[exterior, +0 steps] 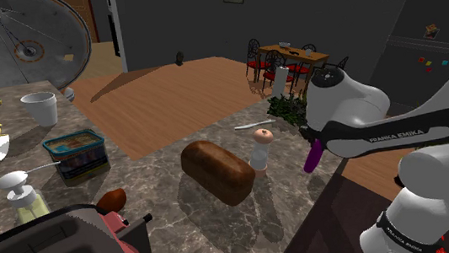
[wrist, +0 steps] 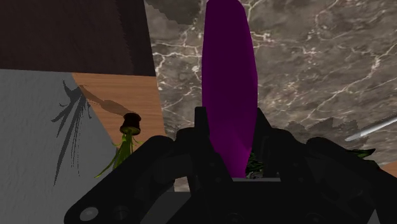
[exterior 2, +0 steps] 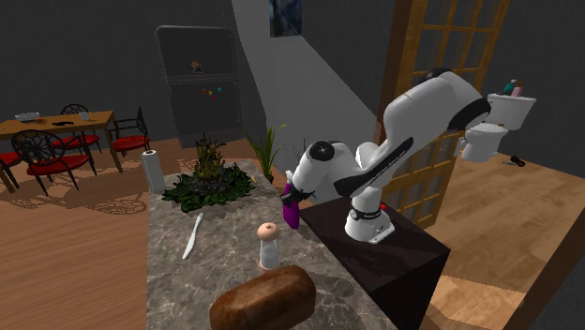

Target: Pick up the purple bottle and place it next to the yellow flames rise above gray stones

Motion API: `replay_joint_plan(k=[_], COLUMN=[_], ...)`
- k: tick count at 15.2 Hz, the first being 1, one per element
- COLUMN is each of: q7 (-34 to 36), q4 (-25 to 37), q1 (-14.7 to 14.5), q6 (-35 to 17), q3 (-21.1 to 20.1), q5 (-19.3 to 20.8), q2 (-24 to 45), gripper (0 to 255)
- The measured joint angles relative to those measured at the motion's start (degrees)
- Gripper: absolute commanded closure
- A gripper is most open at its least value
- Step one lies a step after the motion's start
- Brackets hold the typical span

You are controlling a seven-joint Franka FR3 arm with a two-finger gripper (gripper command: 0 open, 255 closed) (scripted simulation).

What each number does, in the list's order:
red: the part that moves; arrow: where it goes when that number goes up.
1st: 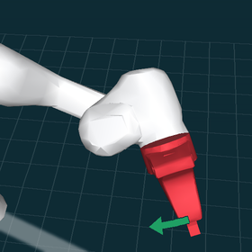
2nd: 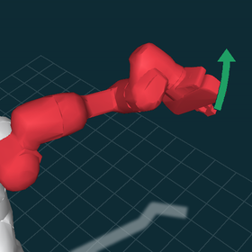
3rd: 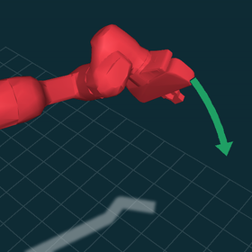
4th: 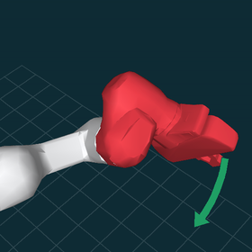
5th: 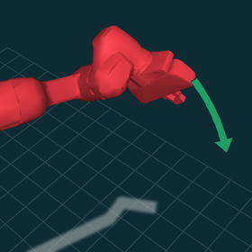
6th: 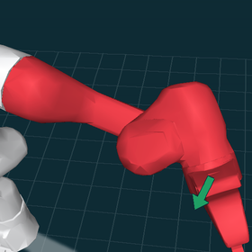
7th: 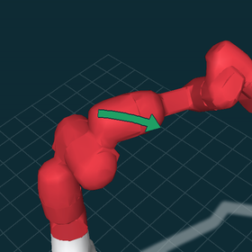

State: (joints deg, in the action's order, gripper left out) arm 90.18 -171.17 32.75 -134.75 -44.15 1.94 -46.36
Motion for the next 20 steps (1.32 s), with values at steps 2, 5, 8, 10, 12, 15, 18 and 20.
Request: replay_joint_plan(k=[2,5,8,10,12,15,18,20], q7=[-1.1,-2.6,-4.0,-5.0,-5.9,-7.3,-8.4,-9.1], q4=[0.6,1.9,3.2,4.1,5.0,6.6,8.2,9.5], q1=[-0.6,-1.3,-1.8,-2.1,-2.3,-2.3,-2.3,-2.3], q6=[2.0,4.8,7.6,9.5,11.3,13.8,16.2,17.8], q3=[1.3,2.9,4.4,5.5,6.4,7.8,8.8,9.5], q5=[-0.1,0.0,0.1,0.3,0.4,0.8,1.2,1.4], q2=[-1.4,-3.2,-4.8,-6.0,-7.0,-8.2,-9.1,-9.7], gripper=[255,255,255,255,255,255,255,255])
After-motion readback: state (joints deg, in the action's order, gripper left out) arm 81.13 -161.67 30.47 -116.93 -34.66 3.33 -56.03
